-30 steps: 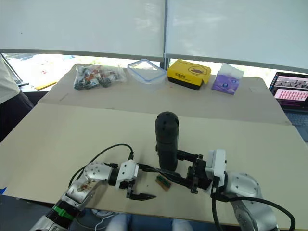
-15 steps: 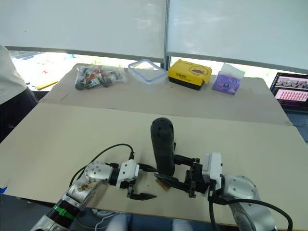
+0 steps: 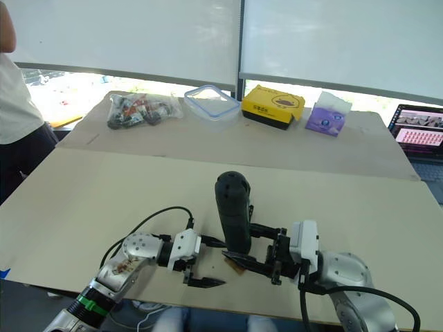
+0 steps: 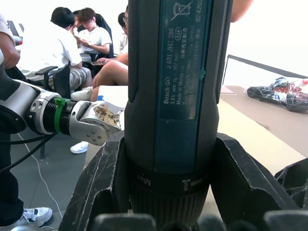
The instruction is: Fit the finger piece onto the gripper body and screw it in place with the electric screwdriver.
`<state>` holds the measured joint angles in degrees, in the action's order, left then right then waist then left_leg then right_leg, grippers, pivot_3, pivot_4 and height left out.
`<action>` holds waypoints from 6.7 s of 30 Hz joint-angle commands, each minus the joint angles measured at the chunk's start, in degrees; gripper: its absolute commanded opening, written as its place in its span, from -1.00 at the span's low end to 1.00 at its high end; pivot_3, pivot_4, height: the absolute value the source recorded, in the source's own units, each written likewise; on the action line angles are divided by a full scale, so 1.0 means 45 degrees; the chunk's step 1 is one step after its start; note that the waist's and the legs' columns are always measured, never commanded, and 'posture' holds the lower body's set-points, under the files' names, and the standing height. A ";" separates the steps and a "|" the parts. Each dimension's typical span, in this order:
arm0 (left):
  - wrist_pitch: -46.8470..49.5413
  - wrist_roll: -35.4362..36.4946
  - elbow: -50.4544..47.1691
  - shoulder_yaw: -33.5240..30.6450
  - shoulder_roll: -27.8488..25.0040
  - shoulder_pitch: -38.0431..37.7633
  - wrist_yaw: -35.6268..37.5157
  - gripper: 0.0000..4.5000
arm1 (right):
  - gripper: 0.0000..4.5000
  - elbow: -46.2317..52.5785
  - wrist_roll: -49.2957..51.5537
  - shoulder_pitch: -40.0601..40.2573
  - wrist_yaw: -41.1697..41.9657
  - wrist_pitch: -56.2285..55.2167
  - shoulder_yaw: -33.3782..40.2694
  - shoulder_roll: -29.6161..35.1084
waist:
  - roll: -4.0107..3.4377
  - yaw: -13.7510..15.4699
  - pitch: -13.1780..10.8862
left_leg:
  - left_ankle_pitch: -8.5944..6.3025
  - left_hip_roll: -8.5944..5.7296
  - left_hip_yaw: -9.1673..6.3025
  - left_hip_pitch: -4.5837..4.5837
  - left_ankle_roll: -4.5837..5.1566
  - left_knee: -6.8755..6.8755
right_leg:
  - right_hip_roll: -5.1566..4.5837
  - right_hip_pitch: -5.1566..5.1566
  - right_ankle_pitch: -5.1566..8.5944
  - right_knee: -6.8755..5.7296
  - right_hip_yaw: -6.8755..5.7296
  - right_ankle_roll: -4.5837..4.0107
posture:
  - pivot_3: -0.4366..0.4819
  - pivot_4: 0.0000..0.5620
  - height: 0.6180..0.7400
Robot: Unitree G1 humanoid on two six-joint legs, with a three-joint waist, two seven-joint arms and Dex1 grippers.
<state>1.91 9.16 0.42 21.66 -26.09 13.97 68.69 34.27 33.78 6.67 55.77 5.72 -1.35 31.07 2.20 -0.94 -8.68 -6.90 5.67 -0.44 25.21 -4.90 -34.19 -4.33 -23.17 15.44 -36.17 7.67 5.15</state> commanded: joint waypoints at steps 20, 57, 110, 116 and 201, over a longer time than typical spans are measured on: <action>0.0300 -0.0110 -0.0368 0.0336 -0.0309 -0.0716 -0.0059 1.00 | -0.14 0.0226 0.0218 -0.0282 -0.0034 -0.0325 0.0486 0.0022 | 0.0000 -0.0046 0.0000 | -0.0001 0.0000 0.0000 0.0001 -0.0001 0.0021 | 0.0000 0.0002 0.0000 0.0003 0.0000 -0.0001 | -0.05 -0.47 1.00; 0.0261 -0.0169 0.0224 0.0359 -0.0101 -0.0272 0.0010 1.00 | -0.14 0.0130 0.0186 -0.0060 0.0098 -0.0244 0.0313 0.0063 | -0.0001 0.0005 0.0001 | 0.0001 -0.0001 0.0001 -0.0002 0.0001 0.0049 | 0.0000 0.0003 -0.0001 0.0017 0.0000 -0.0002 | -0.05 -0.47 1.00; 0.1690 0.5356 -0.1828 -0.3218 -0.0804 0.0033 0.1624 1.00 | -0.14 0.1989 0.4487 -0.1392 -0.2632 0.2266 0.4352 0.1789 | 0.0020 -0.0016 -0.0021 | 0.0024 0.0001 0.0001 0.0019 0.0038 0.0064 | 0.0000 0.0004 -0.0007 0.0011 -0.0001 -0.0009 | -0.05 -0.47 1.00; 0.2712 0.6165 -0.2241 -0.4304 -0.0638 0.1005 0.0433 1.00 | -0.14 0.1369 0.5207 -0.2420 -0.3323 0.2673 0.5021 0.2106 | 0.0024 -0.0025 -0.0025 | 0.0058 0.0000 0.0000 0.0019 0.0090 0.0061 | 0.0001 0.0005 -0.0008 0.0012 0.0000 -0.0007 | -0.05 -0.47 1.00; 0.0965 0.2887 -0.0204 -0.3213 0.0358 0.0601 -0.1060 1.00 | -0.14 -0.2146 0.2026 -0.6945 -0.2621 0.4338 0.0679 -0.0687 | 0.0005 -0.0023 -0.0058 | 0.0063 0.0001 -0.0001 0.0070 0.0098 0.0081 | 0.0016 -0.0037 -0.0024 0.0008 0.0000 -0.0010 | -0.05 -0.47 1.00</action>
<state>7.31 22.27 0.89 7.30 -24.81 15.84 64.23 22.42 42.88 -24.02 43.72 26.19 0.85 28.16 2.22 -1.04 -8.95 -6.61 5.67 -0.45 25.52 -4.46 -33.83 -4.26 -23.34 15.33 -36.13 7.67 5.10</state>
